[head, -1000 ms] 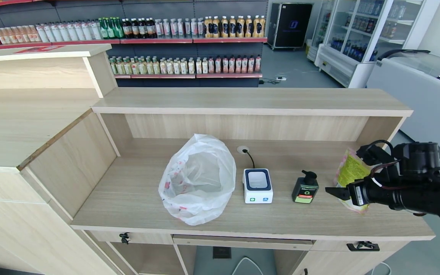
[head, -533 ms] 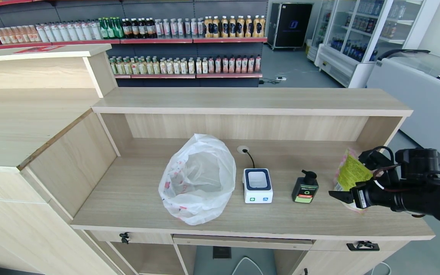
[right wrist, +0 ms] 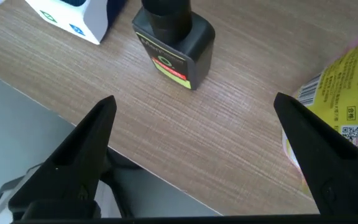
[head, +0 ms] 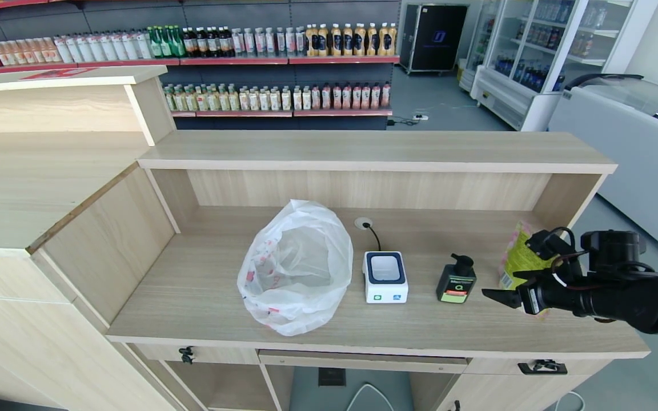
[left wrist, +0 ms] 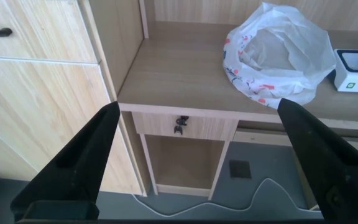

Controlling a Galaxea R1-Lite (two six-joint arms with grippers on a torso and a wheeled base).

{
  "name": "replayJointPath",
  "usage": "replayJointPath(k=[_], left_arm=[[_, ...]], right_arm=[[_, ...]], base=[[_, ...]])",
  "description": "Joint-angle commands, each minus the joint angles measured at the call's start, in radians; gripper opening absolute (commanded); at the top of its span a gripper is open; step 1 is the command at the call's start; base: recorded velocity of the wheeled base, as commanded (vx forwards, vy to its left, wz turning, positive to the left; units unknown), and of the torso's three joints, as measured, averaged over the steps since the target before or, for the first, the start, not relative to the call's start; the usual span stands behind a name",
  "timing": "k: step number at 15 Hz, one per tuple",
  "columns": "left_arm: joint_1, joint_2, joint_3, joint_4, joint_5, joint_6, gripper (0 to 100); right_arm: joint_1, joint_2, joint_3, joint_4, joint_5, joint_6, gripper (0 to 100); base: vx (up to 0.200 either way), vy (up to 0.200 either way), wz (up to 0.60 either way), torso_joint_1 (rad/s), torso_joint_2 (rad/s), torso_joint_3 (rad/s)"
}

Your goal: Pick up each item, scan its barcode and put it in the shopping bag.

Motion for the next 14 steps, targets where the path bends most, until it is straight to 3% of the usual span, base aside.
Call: replayJointPath(k=[1,14], left_arm=[[0.000,0.000,0.000,0.000,0.000,-0.001,100],[0.000,0.000,0.000,0.000,0.000,-0.001,100]], right_arm=[[0.000,0.051,-0.012,-0.005,0.021,-0.014,100],[0.013,0.200,-0.069,-0.105,0.185,-0.105,100]], base=[[0.000,0.000,0.00,0.000,0.00,0.000],[0.000,0.000,0.00,0.000,0.00,0.000]])
